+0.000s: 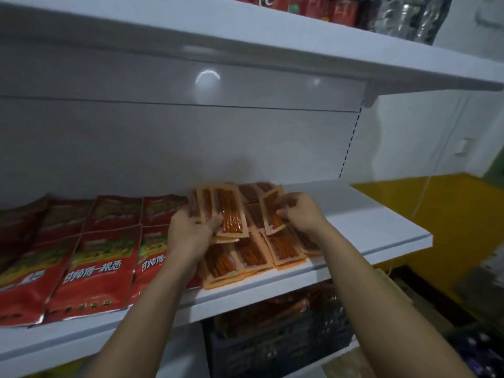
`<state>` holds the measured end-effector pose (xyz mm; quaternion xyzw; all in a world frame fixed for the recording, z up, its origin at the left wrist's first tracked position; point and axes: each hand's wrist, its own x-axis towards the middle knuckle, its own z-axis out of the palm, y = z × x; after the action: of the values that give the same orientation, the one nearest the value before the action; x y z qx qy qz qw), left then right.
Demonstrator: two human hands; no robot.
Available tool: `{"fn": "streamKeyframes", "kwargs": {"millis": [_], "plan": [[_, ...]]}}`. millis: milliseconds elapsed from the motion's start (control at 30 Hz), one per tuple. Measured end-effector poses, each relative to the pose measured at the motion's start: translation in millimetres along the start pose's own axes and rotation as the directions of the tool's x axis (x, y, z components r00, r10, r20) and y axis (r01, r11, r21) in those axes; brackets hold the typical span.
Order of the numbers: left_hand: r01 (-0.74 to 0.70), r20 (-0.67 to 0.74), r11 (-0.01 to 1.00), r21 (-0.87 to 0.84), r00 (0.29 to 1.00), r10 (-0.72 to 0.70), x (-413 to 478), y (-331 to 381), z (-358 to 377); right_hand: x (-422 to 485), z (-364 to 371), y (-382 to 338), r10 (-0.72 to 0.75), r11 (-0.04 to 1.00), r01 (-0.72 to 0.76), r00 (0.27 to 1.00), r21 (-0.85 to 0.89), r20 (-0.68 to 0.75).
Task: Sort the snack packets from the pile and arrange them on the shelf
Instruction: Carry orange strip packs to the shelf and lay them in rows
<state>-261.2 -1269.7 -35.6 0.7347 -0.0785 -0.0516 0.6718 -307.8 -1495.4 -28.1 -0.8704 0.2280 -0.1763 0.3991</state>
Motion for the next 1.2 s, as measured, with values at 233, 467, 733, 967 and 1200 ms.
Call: {"fn": "streamKeyframes", "kwargs": {"millis": [233, 467, 733, 967, 1200], "plan": [[0.031, -0.087, 0.998, 0.063, 0.996, -0.025, 22, -3, 14, 60, 9, 1, -0.081, 0.972, 0.127, 0.970, -0.197, 0.228], [0.050, -0.173, 0.998, 0.046, 0.984, -0.041, 20, -2, 49, 85, 18, 13, -0.138, 0.929, 0.254, 0.912, -0.270, 0.385], [0.016, -0.253, 1.000, 0.008, 0.967, -0.013, 7, 9, 90, 91, 0, 18, -0.359, 0.921, 0.386, 0.893, -0.053, 0.272], [-0.063, -0.299, 0.998, 0.003, 0.952, 0.061, 5, 27, 130, 89, -28, 17, -0.394, 0.889, 0.246, 0.841, 0.387, 0.371], [-0.099, -0.347, 0.995, 0.018, 0.932, 0.099, 0, 34, 135, 116, -44, 38, -0.323, 0.879, 0.227, 0.930, 0.418, 0.175]]}}
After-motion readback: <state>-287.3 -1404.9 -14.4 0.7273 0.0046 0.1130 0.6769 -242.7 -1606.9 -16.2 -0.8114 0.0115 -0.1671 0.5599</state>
